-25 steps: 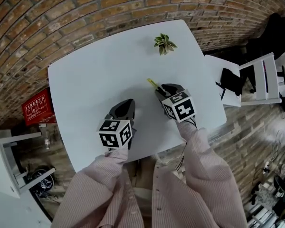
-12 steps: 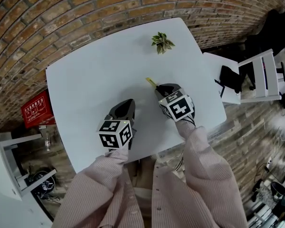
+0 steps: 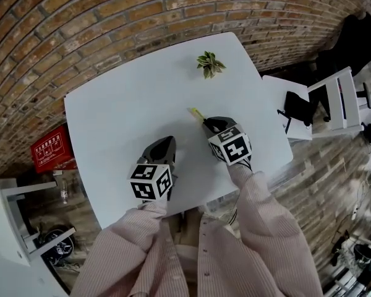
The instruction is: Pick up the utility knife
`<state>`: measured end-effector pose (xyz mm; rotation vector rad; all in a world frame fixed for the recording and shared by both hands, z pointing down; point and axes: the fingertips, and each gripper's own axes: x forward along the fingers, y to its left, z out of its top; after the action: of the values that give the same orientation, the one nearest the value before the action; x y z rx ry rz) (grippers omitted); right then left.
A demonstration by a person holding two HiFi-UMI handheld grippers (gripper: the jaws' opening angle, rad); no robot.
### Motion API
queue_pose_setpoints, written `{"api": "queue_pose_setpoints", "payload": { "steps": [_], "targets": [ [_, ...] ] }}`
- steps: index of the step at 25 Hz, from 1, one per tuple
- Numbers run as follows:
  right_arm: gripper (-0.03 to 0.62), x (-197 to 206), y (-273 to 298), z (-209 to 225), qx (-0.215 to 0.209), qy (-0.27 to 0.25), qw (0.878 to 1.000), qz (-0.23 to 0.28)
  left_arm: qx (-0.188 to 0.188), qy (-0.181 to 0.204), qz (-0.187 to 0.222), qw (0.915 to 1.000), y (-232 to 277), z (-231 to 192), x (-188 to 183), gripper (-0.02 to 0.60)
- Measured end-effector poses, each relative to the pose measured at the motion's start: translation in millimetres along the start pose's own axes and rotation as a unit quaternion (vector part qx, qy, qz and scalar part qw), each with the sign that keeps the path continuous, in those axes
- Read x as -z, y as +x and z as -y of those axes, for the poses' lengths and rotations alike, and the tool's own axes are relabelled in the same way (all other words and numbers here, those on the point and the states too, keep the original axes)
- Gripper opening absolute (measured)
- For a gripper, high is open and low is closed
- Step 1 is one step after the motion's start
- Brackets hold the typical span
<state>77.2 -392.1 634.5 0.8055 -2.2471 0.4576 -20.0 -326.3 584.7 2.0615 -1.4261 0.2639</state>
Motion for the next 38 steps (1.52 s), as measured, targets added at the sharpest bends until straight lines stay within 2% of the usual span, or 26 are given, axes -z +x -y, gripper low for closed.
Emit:
{"api": "queue_pose_setpoints", "payload": {
  "steps": [5, 11, 21, 31, 38],
  "targets": [
    [0.069, -8, -15, -5, -0.003, 0.034, 0.998, 0.049, 0.008, 0.011, 0.012, 0.9998, -10, 5, -7, -0.008],
    [0.069, -20, -47, -9, -0.005, 0.089, 0.986, 0.143, 0.03, 0.023, 0.043, 0.9984, -25, 19, -23, -0.008],
    [0.069, -43, -109, -14, 0.014, 0.123, 0.959, 0.256, 0.043, 0.064, 0.112, 0.9907, -57, 32, -65, -0.008],
    [0.069, -65, -171, -13, 0.045, 0.141, 0.931, 0.335, 0.046, 0.104, 0.163, 0.98, -96, 38, -102, -0.008],
    [0.069, -77, -221, -8, 0.082, 0.139, 0.908, 0.387, 0.061, 0.139, 0.192, 0.9695, -124, 49, -128, -0.008]
  ]
}}
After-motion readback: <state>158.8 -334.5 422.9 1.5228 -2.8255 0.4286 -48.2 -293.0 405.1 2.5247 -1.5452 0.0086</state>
